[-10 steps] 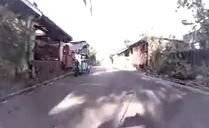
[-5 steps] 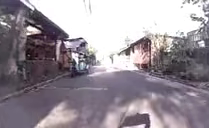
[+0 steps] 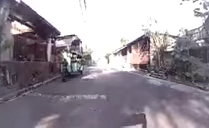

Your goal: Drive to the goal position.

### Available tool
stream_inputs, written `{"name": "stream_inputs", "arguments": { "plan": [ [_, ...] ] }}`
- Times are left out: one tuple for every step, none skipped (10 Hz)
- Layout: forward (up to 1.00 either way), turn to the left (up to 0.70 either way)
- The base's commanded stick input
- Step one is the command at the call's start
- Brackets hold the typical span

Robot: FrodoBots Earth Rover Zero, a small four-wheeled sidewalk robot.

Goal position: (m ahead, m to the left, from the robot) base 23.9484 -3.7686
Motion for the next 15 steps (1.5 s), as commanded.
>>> {"name": "stream_inputs", "arguments": {
  "plan": [
    [1.00, 0.00],
    [1.00, 0.00],
    [1.00, 0.00],
    [1.00, 0.00],
    [1.00, 0.00],
    [1.00, 0.00],
    [1.00, 0.00],
    [1.00, 0.00],
    [1.00, 0.00],
    [1.00, 0.00],
    [1.00, 0.00],
    [1.00, 0.00],
    [1.00, 0.00],
    [1.00, 0.00],
    [1.00, 0.00]
  ]
}}
